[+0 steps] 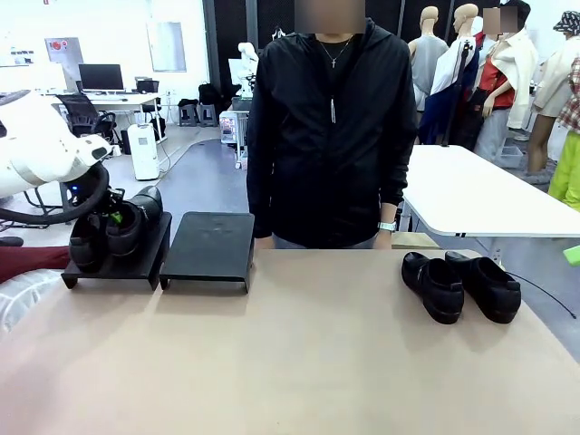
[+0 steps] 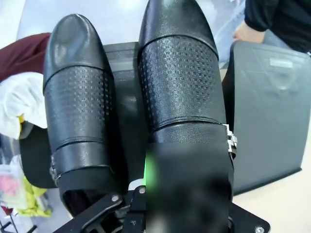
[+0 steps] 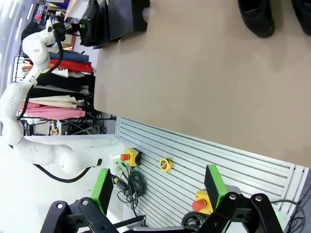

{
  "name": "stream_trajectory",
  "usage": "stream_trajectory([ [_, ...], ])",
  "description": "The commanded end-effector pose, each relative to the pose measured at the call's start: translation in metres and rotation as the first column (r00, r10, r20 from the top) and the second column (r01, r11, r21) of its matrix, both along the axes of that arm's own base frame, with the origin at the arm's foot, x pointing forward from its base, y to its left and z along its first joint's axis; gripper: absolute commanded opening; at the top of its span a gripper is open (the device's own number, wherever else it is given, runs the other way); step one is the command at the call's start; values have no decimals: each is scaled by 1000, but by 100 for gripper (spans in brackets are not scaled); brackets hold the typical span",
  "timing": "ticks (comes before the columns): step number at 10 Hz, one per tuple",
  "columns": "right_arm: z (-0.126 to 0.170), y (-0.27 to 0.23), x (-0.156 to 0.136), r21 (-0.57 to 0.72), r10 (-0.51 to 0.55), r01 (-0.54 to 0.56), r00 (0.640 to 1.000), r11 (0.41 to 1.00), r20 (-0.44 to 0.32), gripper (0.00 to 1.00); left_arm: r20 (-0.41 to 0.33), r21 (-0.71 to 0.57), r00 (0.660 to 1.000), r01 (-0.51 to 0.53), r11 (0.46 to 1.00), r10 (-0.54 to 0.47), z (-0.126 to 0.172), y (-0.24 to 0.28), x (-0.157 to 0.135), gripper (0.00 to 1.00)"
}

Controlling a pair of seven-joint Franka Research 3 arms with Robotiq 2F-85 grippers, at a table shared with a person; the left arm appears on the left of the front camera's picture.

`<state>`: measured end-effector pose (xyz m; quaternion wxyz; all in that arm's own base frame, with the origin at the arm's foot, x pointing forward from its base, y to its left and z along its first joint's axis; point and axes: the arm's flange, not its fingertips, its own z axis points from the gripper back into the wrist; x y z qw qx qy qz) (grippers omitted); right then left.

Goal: Organize the shoes by placing them on the stand.
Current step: Place the Shoe from the middle of the table onto the Shoes Stand.

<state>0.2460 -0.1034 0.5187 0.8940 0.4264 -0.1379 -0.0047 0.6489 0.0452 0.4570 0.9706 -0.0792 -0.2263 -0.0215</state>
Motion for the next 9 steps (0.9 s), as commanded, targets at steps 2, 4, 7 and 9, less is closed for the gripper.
stream_trajectory([
  [2, 3, 2, 1, 28, -3, 3, 1000, 1000, 11, 100, 5, 13, 1000, -30, 999, 30, 3, -6, 1, 0],
  [4, 3, 2, 1, 28, -3, 3, 1000, 1000, 11, 100, 27, 15, 999, -32, 999, 32, 8, -8, -1, 100],
  [7, 3, 2, 1, 28, -3, 3, 1000, 1000, 11, 100, 83, 17, 996, -25, 1000, 24, 24, -15, -17, 100],
  [9, 3, 2, 1, 28, -3, 3, 1000, 1000, 11, 100, 123, 10, 992, 23, 1000, -25, 43, -23, -46, 100],
])
